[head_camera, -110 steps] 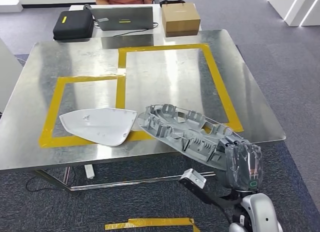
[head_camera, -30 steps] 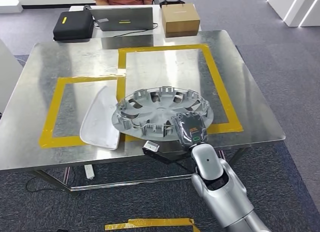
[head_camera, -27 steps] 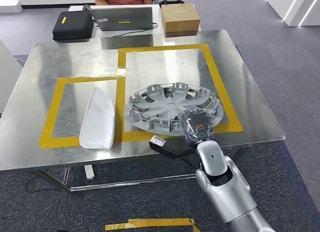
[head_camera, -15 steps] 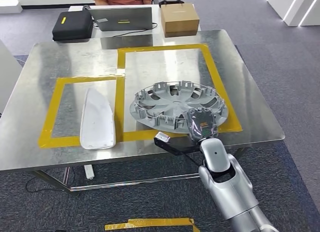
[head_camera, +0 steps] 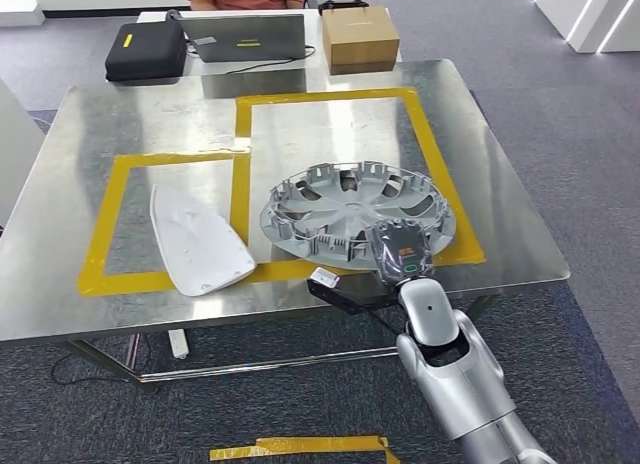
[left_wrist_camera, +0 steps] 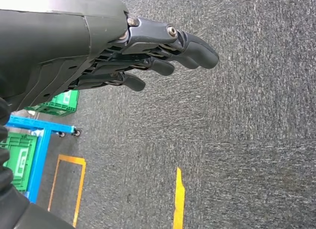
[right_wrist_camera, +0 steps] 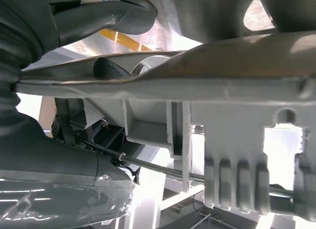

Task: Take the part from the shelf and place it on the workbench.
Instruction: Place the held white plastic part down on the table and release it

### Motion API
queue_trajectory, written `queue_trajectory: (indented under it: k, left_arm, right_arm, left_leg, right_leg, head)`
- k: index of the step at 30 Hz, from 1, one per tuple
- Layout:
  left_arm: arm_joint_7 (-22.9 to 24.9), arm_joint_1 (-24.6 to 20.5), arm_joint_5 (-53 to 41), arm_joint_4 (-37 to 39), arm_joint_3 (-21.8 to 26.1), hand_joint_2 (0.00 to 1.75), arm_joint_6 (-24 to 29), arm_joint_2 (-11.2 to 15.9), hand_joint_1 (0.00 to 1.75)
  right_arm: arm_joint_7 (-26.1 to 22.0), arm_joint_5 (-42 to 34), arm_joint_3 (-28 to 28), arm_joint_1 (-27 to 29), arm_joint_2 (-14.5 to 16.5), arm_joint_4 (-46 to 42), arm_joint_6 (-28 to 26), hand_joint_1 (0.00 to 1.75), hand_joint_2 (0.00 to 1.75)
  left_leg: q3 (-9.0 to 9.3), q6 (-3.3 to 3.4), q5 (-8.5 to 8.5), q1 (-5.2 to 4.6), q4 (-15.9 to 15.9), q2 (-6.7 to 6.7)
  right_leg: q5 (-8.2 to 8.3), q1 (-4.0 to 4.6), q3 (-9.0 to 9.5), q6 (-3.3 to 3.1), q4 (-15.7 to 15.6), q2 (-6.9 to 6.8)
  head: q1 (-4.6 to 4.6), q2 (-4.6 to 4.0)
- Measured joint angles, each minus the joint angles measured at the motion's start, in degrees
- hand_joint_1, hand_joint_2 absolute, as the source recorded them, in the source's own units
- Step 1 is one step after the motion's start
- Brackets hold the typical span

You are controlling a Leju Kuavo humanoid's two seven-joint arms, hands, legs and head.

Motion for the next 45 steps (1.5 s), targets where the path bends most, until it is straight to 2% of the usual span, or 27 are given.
queue_trajectory:
  k: [2, 6, 10, 20, 35, 45]
  left_arm:
    - [0.04, 0.0, -0.25, 0.0, -0.01, 1.75, -0.03, 0.02, 0.0]
    - [-0.01, -0.01, -1.17, 0.0, -0.14, 1.75, -0.2, 0.09, 0.0]
    - [0.05, -0.05, -1.75, 0.0, -0.4, 0.0, -0.15, 0.22, 0.0]
    - [1.46, -0.16, -0.78, 0.08, -0.01, 0.0, -1.37, 0.5, 0.0]
    - [1.47, -0.33, 0.45, 1.36, 0.54, 0.0, -3.59, 1.22, 0.0]
    - [1.68, -0.4, 2.97, 3.71, 1.73, 0.0, -6.67, 2.5, 0.0]
  right_arm:
    - [0.0, 0.0, 0.02, 0.0, 0.0, 0.1, -0.06, 1.75, 1.75]
    - [0.0, 0.0, 0.03, 0.0, 0.0, 0.36, -0.28, 0.0, 0.0]
    - [0.02, 0.0, 0.05, 0.0, 0.0, 0.39, -0.1, 0.0, 0.0]
    - [-1.51, -4.17, -2.19, -0.01, 0.98, 1.03, 4.1, 0.0, 0.0]
    - [-4.16, -10.23, -5.85, -0.81, 2.93, 3.03, 5.49, 0.0, 0.0]
    - [-5.69, -11.94, -6.08, -2.34, 4.01, 5.42, 5.83, 0.0, 0.0]
  left_leg:
    - [0.0, 0.0, 0.0, 0.0, 0.0, 0.0]
    - [0.0, 0.0, 0.0, 0.01, 0.0, 0.0]
    - [0.0, 0.0, 0.0, 0.01, 0.0, 0.0]
    - [-0.01, 0.0, 0.0, 0.0, 0.0, 0.0]
    - [-0.01, 0.0, 0.0, 0.01, 0.0, 0.0]
    - [0.0, 0.0, 0.0, 0.01, 0.0, 0.0]
  right_leg:
    - [0.0, 0.0, 0.0, 0.0, 0.0, 0.0]
    - [0.0, 0.0, 0.0, 0.0, 0.0, 0.0]
    - [0.0, 0.0, 0.0, 0.0, 0.0, 0.0]
    - [0.0, 0.0, 0.01, 0.0, 0.0, 0.0]
    - [0.0, 0.0, 0.02, 0.0, 0.0, 0.0]
    - [0.0, 0.0, 0.03, 0.0, 0.0, 0.0]
  head:
    - [-0.01, 0.0]
    - [-0.01, 0.0]
    - [-0.01, 0.0]
    - [0.0, 0.0]
    - [-0.01, 0.0]
    - [-0.01, 0.0]
